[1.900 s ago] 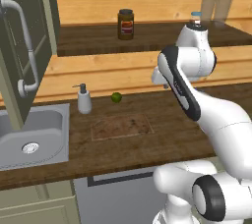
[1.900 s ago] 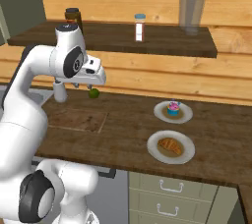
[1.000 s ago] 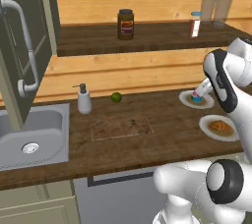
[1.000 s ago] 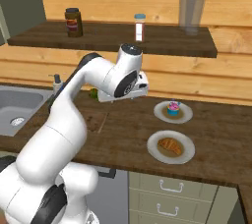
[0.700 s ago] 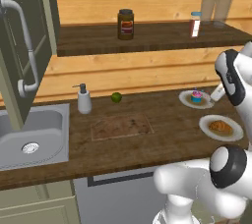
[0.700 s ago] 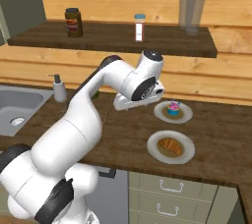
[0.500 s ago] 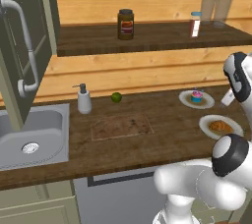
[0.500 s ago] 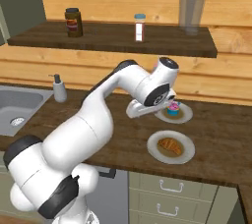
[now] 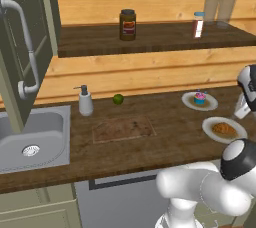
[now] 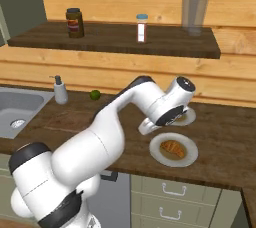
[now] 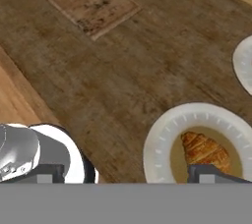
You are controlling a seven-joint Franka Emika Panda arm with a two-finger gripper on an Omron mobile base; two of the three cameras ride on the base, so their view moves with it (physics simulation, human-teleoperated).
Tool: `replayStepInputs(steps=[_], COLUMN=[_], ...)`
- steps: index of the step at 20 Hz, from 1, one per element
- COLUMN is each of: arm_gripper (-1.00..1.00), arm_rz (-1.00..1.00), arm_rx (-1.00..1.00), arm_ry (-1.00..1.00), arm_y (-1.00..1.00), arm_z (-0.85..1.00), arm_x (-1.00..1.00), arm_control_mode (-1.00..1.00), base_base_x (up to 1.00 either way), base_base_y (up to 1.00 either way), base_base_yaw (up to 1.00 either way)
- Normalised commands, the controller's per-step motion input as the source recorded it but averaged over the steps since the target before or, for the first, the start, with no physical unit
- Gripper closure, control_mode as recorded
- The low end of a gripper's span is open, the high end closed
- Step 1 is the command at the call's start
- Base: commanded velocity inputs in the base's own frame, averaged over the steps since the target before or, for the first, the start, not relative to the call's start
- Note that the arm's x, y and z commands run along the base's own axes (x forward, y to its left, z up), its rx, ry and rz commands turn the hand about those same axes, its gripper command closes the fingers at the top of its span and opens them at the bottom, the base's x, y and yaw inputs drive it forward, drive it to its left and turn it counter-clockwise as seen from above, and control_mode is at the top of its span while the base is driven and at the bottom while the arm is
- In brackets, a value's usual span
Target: From the different types of pastries on the counter, select a croissant and place it on the cutting board. Then retrieve a jar of jam from the cabinet and place it alongside the croissant on the cutting board.
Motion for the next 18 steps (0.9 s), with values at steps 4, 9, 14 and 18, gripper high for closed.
replayStepInputs(steps=[4, 9, 14, 18], arm_gripper=[-1.00, -1.00, -1.00, -1.00], arm_rz=[0.15, 0.21, 0.08, 0.06], arm_rx=[0.00, 0.00, 0.02, 0.00], arm_ry=[-0.01, 0.00, -0.02, -0.04], arm_y=[-0.45, -0.68, -0.46, 0.00], arm_z=[-0.09, -0.14, -0.19, -0.66], arm_x=[0.32, 0.19, -0.01, 0.13], arm_control_mode=[-1.00, -1.00, -1.00, -1.00], base_base_x=[0.00, 0.00, 0.00, 0.00], base_base_y=[0.00, 0.00, 0.00, 0.00], base_base_yaw=[0.00, 0.00, 0.00, 0.00])
